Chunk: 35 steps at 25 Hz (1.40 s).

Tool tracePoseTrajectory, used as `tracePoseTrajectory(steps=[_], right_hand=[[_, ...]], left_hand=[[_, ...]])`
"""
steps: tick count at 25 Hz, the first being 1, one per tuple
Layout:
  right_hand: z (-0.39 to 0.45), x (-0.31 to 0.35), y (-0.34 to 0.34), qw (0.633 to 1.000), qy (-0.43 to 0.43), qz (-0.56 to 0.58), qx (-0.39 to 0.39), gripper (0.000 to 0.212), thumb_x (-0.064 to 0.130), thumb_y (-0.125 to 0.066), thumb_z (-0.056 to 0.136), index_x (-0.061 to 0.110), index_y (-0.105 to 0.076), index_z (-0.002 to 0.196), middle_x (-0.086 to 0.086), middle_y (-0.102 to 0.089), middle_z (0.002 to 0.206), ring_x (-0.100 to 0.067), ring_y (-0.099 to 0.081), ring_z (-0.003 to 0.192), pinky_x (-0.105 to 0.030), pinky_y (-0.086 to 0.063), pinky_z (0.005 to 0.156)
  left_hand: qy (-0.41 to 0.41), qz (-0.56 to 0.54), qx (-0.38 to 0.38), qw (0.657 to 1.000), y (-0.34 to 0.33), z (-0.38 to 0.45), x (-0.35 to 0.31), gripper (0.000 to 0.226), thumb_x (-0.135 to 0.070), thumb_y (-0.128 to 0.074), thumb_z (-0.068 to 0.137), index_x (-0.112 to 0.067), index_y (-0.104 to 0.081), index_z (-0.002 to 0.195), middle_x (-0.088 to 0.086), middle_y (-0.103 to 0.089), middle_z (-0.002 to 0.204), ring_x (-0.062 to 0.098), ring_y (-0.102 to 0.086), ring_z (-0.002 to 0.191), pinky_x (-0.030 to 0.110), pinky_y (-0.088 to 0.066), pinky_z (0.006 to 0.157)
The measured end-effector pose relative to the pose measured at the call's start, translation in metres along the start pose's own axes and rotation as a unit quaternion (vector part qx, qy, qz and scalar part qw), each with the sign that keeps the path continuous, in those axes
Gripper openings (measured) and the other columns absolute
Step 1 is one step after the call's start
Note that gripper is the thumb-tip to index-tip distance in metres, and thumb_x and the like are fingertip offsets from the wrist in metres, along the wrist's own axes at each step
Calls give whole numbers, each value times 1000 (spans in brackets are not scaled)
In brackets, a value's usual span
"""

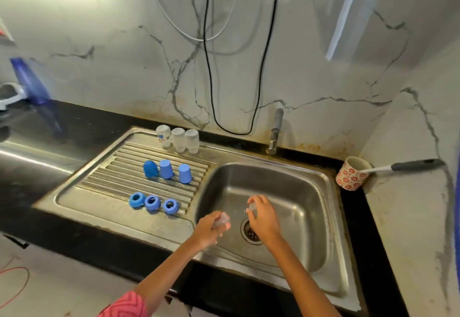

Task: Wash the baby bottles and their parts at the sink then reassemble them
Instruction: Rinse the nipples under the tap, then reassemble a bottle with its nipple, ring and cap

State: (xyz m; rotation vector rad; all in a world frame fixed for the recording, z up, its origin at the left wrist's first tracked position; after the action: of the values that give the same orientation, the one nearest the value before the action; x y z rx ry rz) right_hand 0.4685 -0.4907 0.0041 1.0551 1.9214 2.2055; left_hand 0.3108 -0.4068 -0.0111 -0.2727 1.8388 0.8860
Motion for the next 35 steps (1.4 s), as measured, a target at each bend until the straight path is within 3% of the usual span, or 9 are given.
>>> tracePoseTrajectory(steps=[3, 6, 10, 15, 18, 21, 26, 29, 35], right_hand=[[0, 19, -19, 990, -41, -108, 79, 34, 16, -48, 92, 16, -53, 125, -6, -54, 129, -25, -52, 118, -32, -44, 95], [4, 55, -24, 997, -57, -60, 2, 46, 17, -47, 95, 15, -36, 139, -6, -49, 134, -23, -48, 123, -32, -42, 97], [7, 111, -44, 992, -121, -15, 37, 37, 17, -53, 91, 7, -45, 126, -14, -58, 122, -30, -56, 112, -33, -45, 89], [7, 197, -57, 984, -67, 163, 35, 45, 16, -75, 76, 5, -56, 116, -7, -61, 87, -19, -56, 82, -22, -41, 65], [12, 234, -60, 971, -17, 237, 10, 37, 13, -81, 70, 7, -57, 97, 1, -54, 77, -8, -50, 67, -10, -37, 56], [23, 272, -65, 972, 82, 215, 53, 35, 6, -79, 71, 7, -66, 104, 4, -55, 70, 1, -51, 58, -6, -37, 57], [58, 318, -87, 956, 186, 203, 97, 42, 18, -81, 67, 5, -62, 103, -3, -62, 85, -12, -55, 71, -20, -45, 65], [83, 330, -102, 948, 214, 199, 122, 35, 17, -76, 71, 6, -63, 102, 2, -62, 86, -12, -56, 74, -22, -46, 68], [119, 304, -124, 973, 117, 117, 158, 42, 22, -71, 82, 15, -58, 121, -1, -65, 105, -18, -61, 98, -26, -47, 76]], left_hand=[[-5, -21, -11, 1000, 28, -16, 13, 13, -21, -58, 91, -27, -56, 103, -2, -60, 90, 7, -57, 68, 16, -45, 48], [16, -54, -37, 998, 73, -38, 32, 10, -22, -56, 92, -29, -55, 99, -2, -58, 92, 9, -57, 70, 15, -44, 49], [64, -123, -94, 986, 137, -68, 60, 5, -25, -54, 94, -21, -52, 91, 3, -58, 89, 11, -58, 68, 18, -42, 48], [104, -161, -107, 976, 198, -96, 87, 17, -26, -50, 96, -12, -49, 105, 8, -58, 103, 13, -59, 66, 14, -40, 38], [90, -207, -101, 969, 217, -106, 97, 23, -20, -44, 99, -28, -39, 120, 10, -58, 107, 16, -57, 68, 15, -39, 39], [102, -231, -95, 963, 237, -100, 99, 25, -13, -37, 100, -31, -54, 104, 10, -57, 105, 15, -56, 72, 19, -38, 47], [112, -276, -64, 952, 267, -79, 87, 19, -43, -48, 94, -33, -61, 104, -6, -66, 106, 16, -65, 97, 29, -49, 70], [79, -282, -86, 952, 289, -58, 98, 53, -60, -65, 71, -26, -62, 112, 0, -71, 98, 13, -68, 90, 27, -50, 65], [89, -310, -71, 944, 306, -26, 126, 24, -30, -59, 89, -26, -61, 113, 1, -67, 102, 9, -66, 82, 25, -49, 67]])
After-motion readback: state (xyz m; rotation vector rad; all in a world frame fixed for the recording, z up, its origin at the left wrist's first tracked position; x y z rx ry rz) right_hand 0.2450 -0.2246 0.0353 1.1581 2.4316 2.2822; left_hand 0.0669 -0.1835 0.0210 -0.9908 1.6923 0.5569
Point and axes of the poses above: each hand's wrist, its own z-axis towards the middle knuckle, its own y-axis out of the back of the hand, x = y × z, the point moved 2 cm from there along z, towards the middle knuckle
